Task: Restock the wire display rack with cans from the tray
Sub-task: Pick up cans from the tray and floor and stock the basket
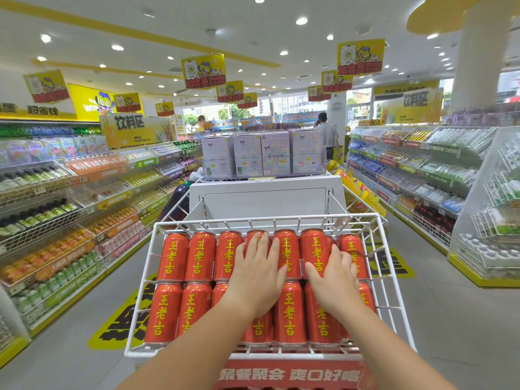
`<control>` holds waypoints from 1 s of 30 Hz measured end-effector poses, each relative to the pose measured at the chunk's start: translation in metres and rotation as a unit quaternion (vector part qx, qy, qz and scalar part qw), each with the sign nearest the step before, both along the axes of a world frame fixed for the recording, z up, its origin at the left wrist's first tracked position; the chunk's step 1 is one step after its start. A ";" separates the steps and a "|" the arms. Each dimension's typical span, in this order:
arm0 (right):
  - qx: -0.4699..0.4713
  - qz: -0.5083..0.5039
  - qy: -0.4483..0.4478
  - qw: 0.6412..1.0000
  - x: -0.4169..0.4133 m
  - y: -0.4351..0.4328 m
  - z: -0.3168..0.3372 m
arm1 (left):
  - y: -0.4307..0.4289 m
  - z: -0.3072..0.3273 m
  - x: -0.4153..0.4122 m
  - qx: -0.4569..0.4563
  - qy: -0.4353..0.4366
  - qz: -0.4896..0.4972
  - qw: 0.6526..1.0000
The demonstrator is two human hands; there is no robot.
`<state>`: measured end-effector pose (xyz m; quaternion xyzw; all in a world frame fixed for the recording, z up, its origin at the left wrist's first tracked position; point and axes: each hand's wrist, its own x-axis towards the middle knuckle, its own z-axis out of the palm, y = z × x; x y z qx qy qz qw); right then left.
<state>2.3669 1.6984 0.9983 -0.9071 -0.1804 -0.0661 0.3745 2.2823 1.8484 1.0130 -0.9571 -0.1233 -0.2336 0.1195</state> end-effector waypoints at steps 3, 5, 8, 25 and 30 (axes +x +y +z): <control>-0.034 0.003 -0.034 0.999 -0.013 -0.010 0.001 | 0.002 0.000 -0.022 -0.001 0.041 0.007 0.999; -0.066 0.004 -0.059 0.996 -0.027 -0.017 0.000 | 0.004 -0.001 -0.039 -0.008 0.058 0.003 0.998; -0.124 0.001 -0.098 0.987 -0.052 -0.027 -0.003 | 0.005 -0.004 -0.066 -0.009 0.082 -0.005 0.997; -0.300 0.031 -0.115 0.947 -0.226 -0.079 -0.128 | -0.015 -0.156 -0.247 -0.075 0.132 -0.046 0.987; -0.330 0.066 -0.088 0.938 -0.257 -0.101 -0.213 | -0.037 -0.237 -0.270 -0.110 0.151 -0.042 0.982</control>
